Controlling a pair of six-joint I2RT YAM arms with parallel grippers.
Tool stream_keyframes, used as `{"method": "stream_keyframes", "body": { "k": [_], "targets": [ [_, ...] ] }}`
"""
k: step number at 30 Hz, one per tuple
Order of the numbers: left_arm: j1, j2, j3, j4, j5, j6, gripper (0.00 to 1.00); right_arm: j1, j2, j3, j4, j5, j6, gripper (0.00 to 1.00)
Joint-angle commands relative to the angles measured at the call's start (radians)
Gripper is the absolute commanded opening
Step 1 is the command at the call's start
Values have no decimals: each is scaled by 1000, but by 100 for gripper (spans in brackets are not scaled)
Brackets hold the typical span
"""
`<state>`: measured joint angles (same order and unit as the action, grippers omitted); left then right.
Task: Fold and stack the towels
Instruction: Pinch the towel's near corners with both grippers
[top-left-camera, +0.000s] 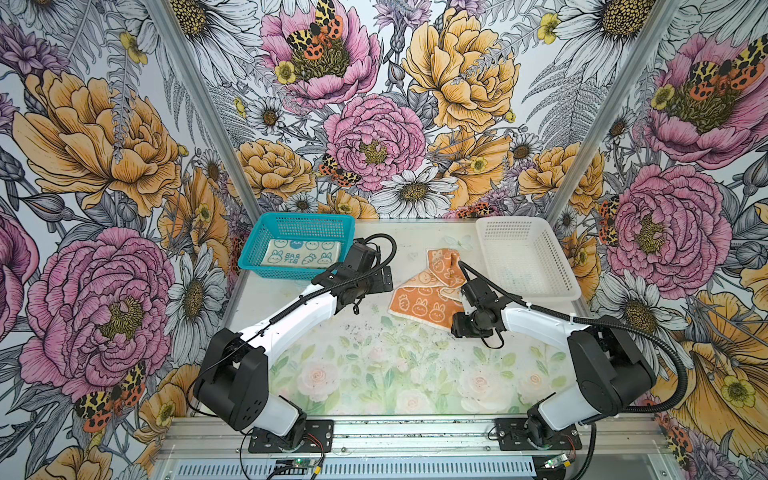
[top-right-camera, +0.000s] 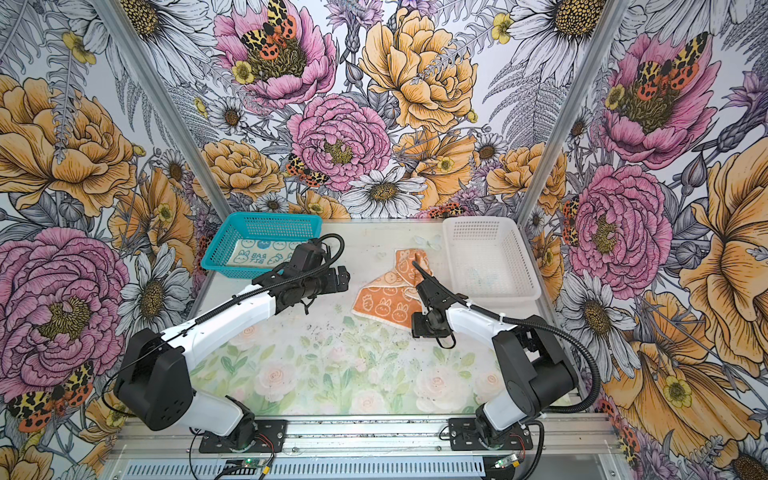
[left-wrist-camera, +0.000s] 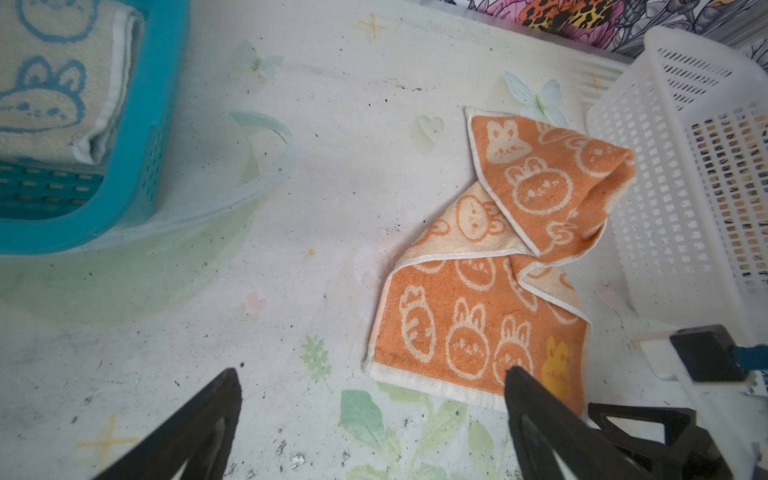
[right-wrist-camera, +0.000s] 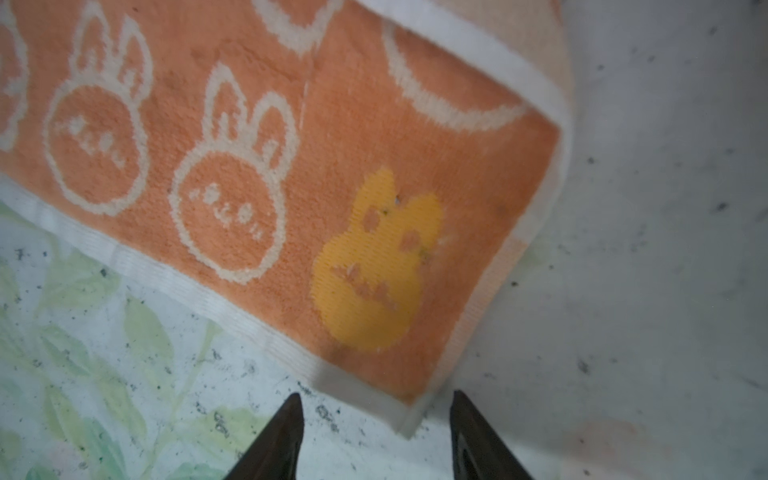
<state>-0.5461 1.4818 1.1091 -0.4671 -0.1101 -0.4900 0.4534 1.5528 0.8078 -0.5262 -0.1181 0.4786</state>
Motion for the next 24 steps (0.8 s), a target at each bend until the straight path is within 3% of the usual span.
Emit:
{"method": "stream_keyframes", "body": {
  "k": [1, 13, 21, 24],
  "targets": [
    [-8, 5, 16, 3, 14, 17, 99, 20, 36, 9, 7, 23, 11, 50],
    [-8, 92, 44, -33, 42, 59, 99, 35, 75, 64, 5, 26, 23, 0],
    [-17, 305, 140, -87, 141, 99, 98, 28, 60, 81, 3, 11, 14, 0],
    [-24, 396, 175, -104, 159, 109, 89, 26, 59, 77, 5, 9, 12, 0]
  ]
}}
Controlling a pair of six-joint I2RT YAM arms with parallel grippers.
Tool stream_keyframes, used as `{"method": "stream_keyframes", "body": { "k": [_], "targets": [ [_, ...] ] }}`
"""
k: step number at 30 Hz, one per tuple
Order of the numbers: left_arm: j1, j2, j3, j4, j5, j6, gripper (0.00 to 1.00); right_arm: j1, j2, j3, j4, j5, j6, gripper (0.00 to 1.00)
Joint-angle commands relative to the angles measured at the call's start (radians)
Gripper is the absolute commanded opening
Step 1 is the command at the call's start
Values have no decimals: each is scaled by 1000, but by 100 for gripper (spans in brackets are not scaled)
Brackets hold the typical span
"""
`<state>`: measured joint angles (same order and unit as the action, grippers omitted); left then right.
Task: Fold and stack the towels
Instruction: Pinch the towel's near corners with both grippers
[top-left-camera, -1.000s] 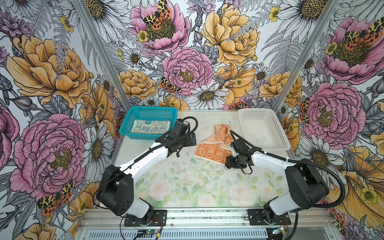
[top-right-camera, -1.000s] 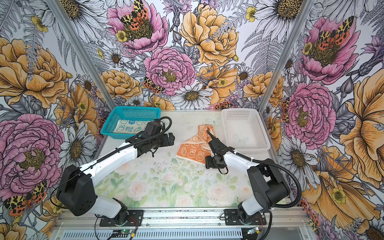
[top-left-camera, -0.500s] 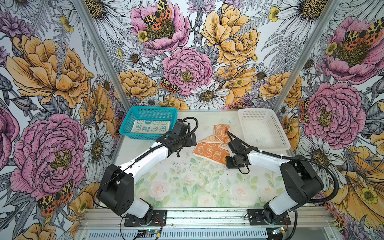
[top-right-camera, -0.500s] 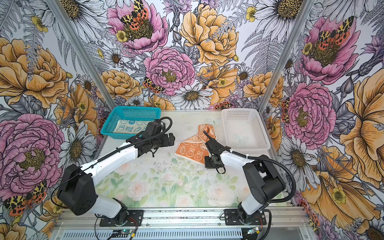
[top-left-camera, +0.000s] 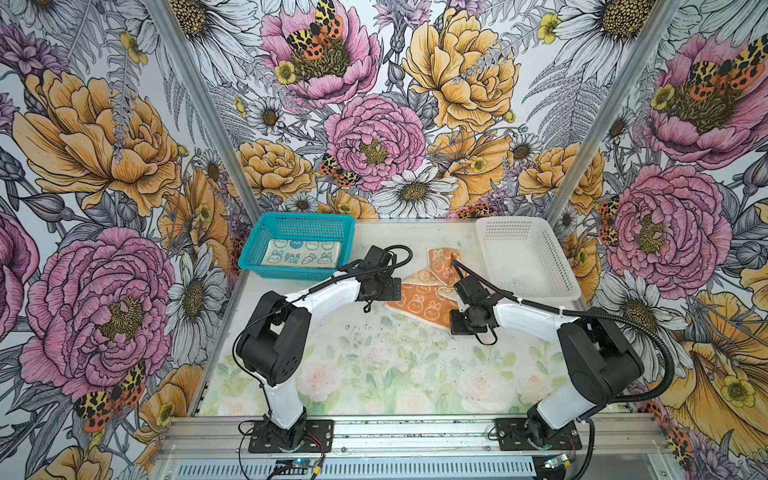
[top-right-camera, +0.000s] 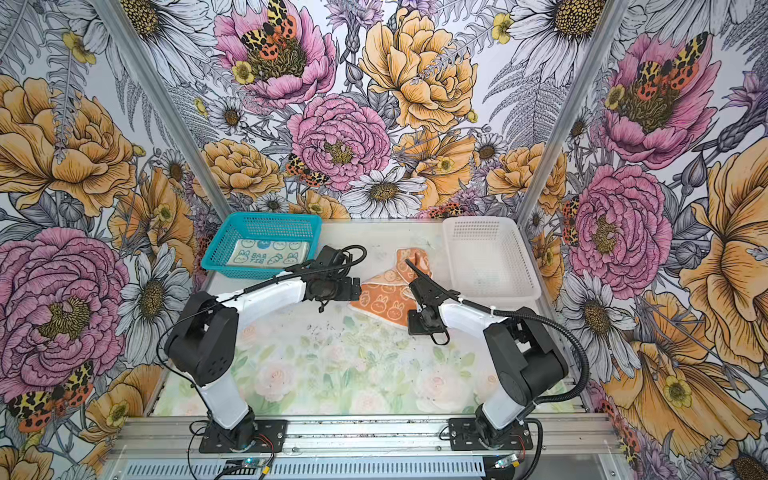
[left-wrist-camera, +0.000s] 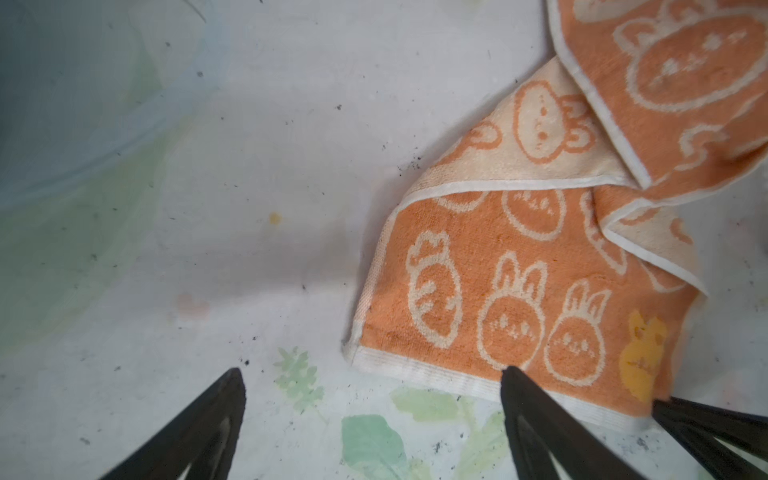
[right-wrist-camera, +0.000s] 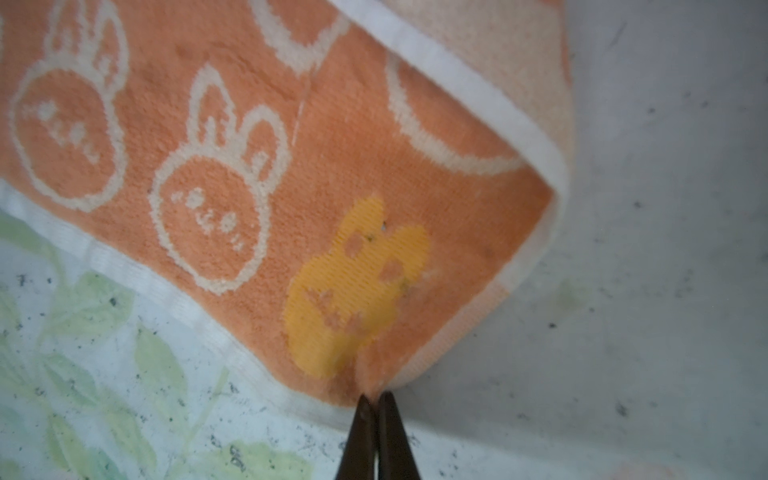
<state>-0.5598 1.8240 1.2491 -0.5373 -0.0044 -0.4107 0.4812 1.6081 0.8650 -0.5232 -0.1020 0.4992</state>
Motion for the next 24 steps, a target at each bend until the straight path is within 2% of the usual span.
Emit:
{"method": "stream_keyframes", "body": {
  "k": [1, 4, 10, 13, 16, 19, 24],
  "targets": [
    [-14, 70, 45, -37, 51, 33, 88, -2, 3, 18, 2, -6, -10, 0],
    [-26, 113, 77, -58, 46, 48, 77, -4, -7, 12, 2, -1, -10, 0],
    [-43, 159, 114, -102, 24, 71, 67, -16, -13, 6, 2, -1, -16, 0],
    [-43, 170, 114, -105, 26, 73, 57, -17, -12, 9, 2, -2, -16, 0],
    [-45, 180, 119, -114, 32, 78, 42, -19, -7, 13, 2, 1, -17, 0],
    [-49, 183, 122, -122, 28, 82, 34, -19, -7, 18, 2, -1, -16, 0],
    [-50, 172, 115, -126, 35, 80, 15, -19, -15, 30, 1, -10, -14, 0]
  ]
}}
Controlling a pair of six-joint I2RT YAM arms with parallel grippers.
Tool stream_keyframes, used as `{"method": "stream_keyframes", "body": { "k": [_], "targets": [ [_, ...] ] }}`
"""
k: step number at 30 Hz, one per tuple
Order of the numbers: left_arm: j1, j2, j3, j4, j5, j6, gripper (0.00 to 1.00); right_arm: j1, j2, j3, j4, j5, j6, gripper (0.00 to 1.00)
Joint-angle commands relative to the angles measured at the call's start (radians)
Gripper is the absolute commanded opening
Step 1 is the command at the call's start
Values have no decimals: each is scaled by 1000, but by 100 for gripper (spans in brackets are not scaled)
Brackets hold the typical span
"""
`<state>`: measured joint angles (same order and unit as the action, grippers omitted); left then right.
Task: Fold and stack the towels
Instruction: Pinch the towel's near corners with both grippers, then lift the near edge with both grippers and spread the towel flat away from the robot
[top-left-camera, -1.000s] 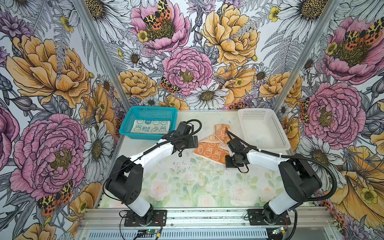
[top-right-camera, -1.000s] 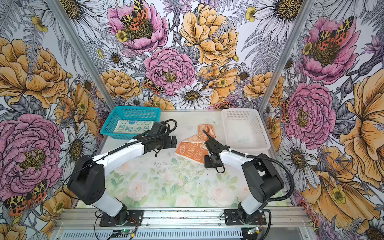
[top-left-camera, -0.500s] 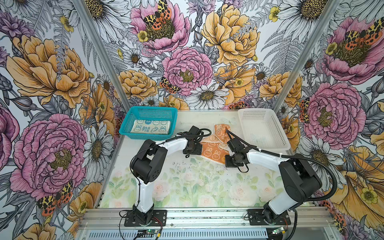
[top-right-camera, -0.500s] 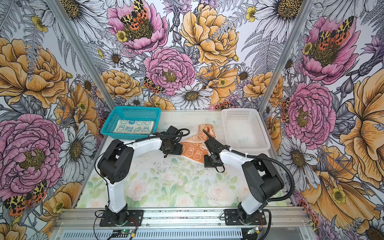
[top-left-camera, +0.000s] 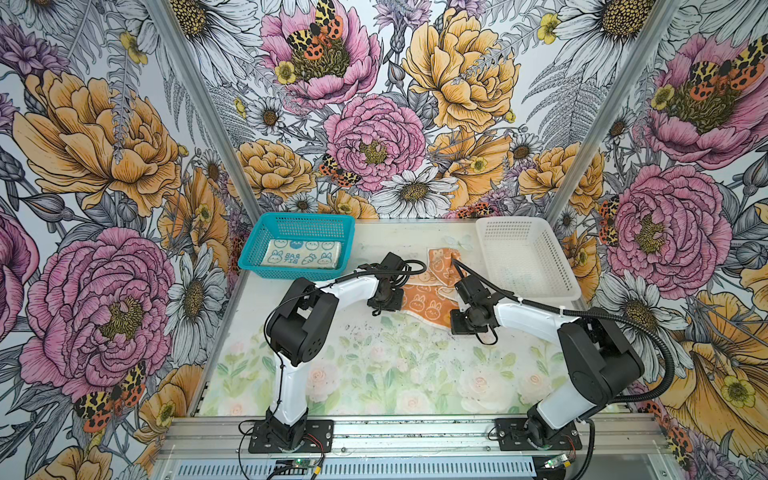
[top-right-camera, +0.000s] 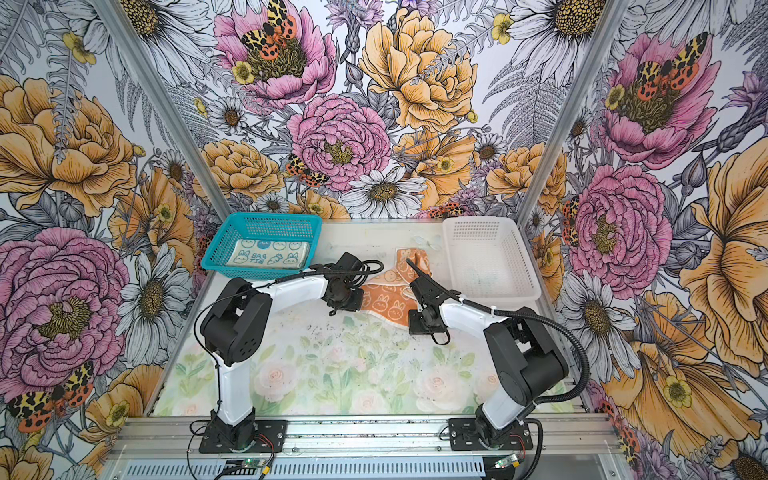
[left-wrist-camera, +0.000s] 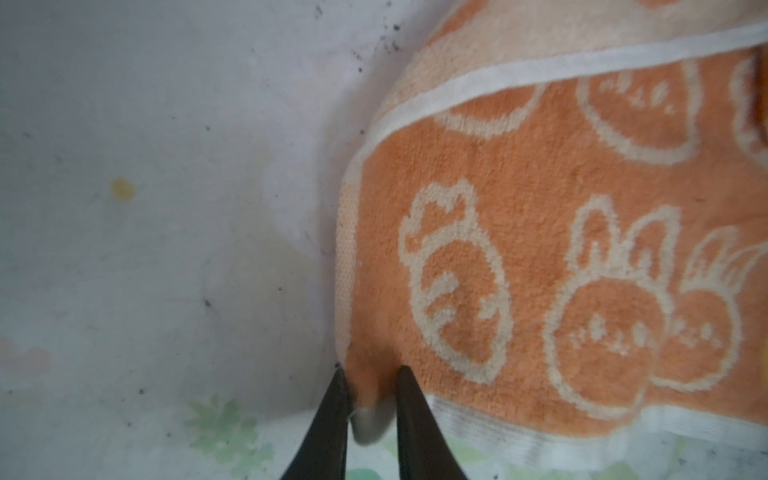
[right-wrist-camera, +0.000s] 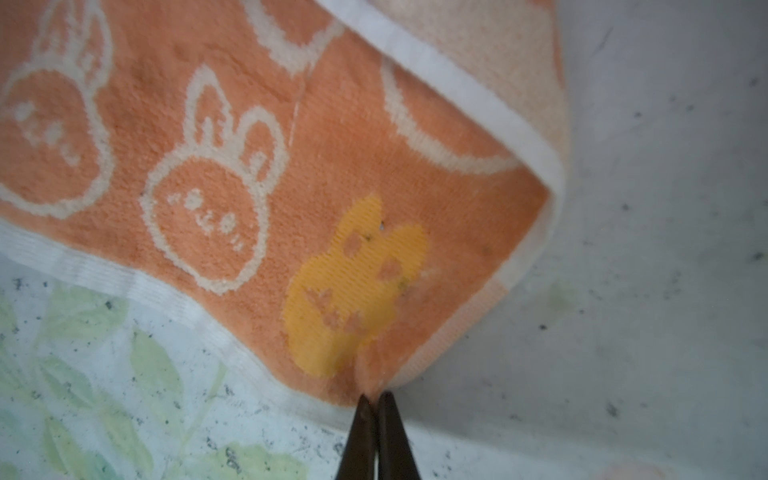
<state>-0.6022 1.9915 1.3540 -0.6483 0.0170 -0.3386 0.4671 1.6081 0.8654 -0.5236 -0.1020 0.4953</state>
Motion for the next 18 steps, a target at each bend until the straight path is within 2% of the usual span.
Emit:
{"method": "stream_keyframes", "body": {
  "k": [1, 5, 9, 18],
  "targets": [
    [-6, -3, 10, -15, 15, 9, 12, -5, -19, 33, 2, -14, -11, 0],
    [16, -60, 23, -14, 57, -3, 0, -5, -61, 97, -34, -37, -11, 0],
    [75, -180, 68, -13, 113, -36, 0, -4, -129, 234, -106, -40, -28, 0],
    [117, -466, 254, 25, 98, -115, 0, -2, -270, 663, -202, -94, -90, 0]
  ]
}}
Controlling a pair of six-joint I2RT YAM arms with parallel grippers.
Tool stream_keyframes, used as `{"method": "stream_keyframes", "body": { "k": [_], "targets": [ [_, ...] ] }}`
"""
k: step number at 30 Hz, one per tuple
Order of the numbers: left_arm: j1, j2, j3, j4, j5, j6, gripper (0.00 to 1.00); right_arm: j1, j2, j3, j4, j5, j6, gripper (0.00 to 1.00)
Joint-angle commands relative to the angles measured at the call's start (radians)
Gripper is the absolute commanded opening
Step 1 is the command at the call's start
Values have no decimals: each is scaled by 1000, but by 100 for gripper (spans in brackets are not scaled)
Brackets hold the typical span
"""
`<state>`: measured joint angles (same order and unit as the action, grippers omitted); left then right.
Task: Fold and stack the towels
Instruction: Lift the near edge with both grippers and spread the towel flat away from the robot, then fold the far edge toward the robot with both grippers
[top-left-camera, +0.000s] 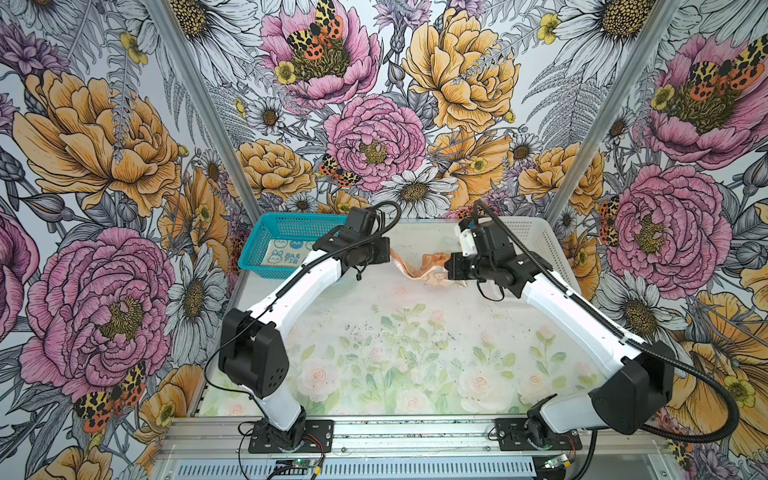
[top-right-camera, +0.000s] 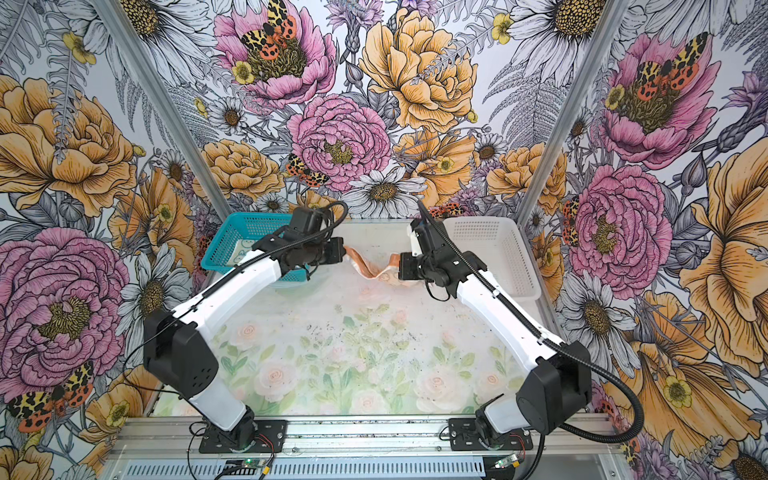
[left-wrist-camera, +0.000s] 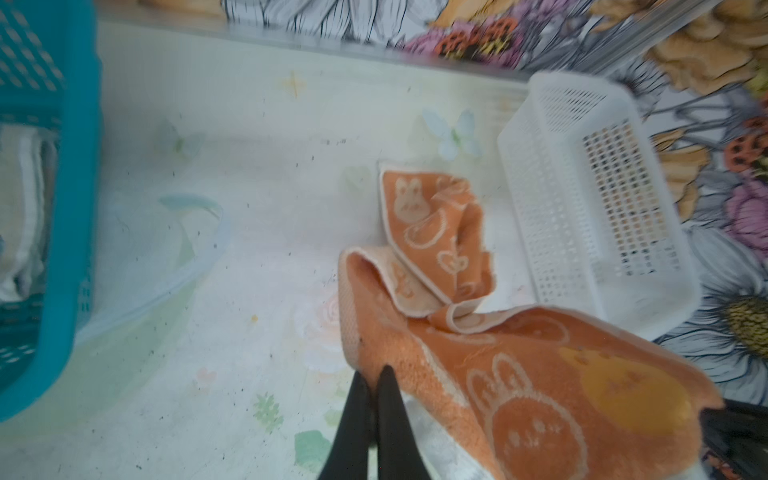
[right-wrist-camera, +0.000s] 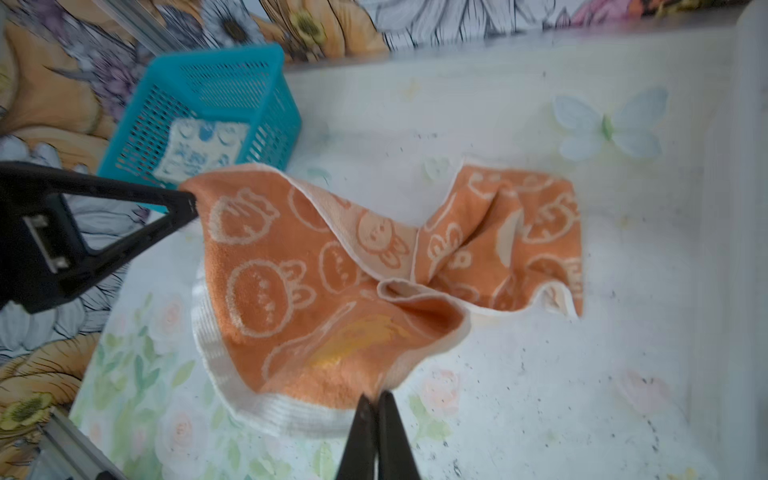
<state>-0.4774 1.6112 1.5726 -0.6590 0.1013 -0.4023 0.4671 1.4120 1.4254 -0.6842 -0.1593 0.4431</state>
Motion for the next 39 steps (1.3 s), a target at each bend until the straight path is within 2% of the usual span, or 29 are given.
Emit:
{"method": "stream_keyframes", "body": {
  "k": [1, 9, 16, 21, 24, 27, 34, 39],
  "targets": [
    [-9, -121, 37, 56, 5, -66, 0, -1, -91, 137, -40, -48, -45, 0],
    [-52, -344, 61, 106, -22, -119, 0, 15, -193, 314, -43, -192, -89, 0],
    [-68, -417, 127, 97, -22, -149, 0, 13, -216, 439, -49, -227, -87, 0],
    [-13, -382, 148, 68, 3, -178, 0, -20, -160, 418, -57, -202, -34, 0],
    [48, -339, 73, 68, 19, -188, 0, -69, -101, 343, -54, -216, 21, 0],
    [95, -265, -23, 73, 45, -174, 0, -91, -9, 277, -54, -225, 25, 0],
    [114, -44, -125, 105, 31, -100, 0, -115, 235, 233, -32, -205, -39, 0],
    [116, 8, -106, 107, 18, -65, 0, -133, 331, 248, -18, -244, -40, 0]
  ]
}}
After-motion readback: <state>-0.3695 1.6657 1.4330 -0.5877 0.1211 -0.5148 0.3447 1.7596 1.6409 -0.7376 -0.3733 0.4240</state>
